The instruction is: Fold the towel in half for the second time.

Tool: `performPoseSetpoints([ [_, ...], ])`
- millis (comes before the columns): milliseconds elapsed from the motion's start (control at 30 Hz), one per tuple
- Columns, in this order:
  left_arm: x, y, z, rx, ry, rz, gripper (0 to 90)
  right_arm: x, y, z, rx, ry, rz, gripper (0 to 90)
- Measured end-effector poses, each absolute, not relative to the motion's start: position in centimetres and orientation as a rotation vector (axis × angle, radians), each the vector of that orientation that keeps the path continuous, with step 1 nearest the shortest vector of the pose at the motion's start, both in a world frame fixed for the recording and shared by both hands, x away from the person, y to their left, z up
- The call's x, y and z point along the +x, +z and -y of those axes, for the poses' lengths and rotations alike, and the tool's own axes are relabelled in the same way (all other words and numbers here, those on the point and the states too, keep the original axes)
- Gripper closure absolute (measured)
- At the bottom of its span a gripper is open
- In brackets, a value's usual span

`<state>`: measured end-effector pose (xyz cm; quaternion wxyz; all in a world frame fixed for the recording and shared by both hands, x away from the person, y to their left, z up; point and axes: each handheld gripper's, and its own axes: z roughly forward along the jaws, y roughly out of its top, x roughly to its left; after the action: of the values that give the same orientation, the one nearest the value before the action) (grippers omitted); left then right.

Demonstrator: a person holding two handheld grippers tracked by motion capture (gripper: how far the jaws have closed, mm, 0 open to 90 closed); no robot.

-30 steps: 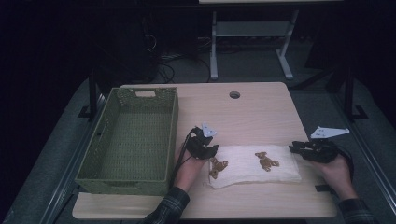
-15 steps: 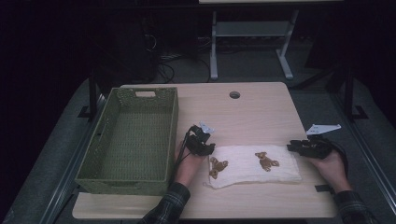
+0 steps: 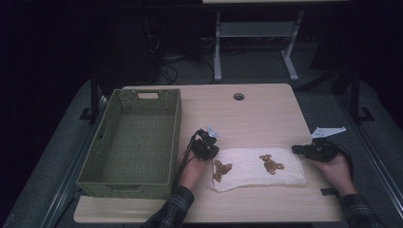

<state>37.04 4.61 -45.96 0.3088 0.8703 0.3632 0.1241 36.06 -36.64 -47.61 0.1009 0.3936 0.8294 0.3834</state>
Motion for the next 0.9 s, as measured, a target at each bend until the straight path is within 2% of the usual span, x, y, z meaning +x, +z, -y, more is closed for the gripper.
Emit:
performPoseSetpoints([
  [100,37.1,-45.9,-4.8,2.276,0.308,-0.976,86.8,36.1,-47.6,36.8,1.166,1.133,-2.442,85.7],
  [500,37.7,-43.4,-5.4,2.143,0.411,-0.971,87.1,36.8,-45.8,37.8,1.138,1.19,-2.328,85.8],
  [900,36.8,-42.2,-5.7,2.104,0.39,-0.946,87.0,36.0,-44.8,37.7,1.105,1.205,-2.289,85.6],
])
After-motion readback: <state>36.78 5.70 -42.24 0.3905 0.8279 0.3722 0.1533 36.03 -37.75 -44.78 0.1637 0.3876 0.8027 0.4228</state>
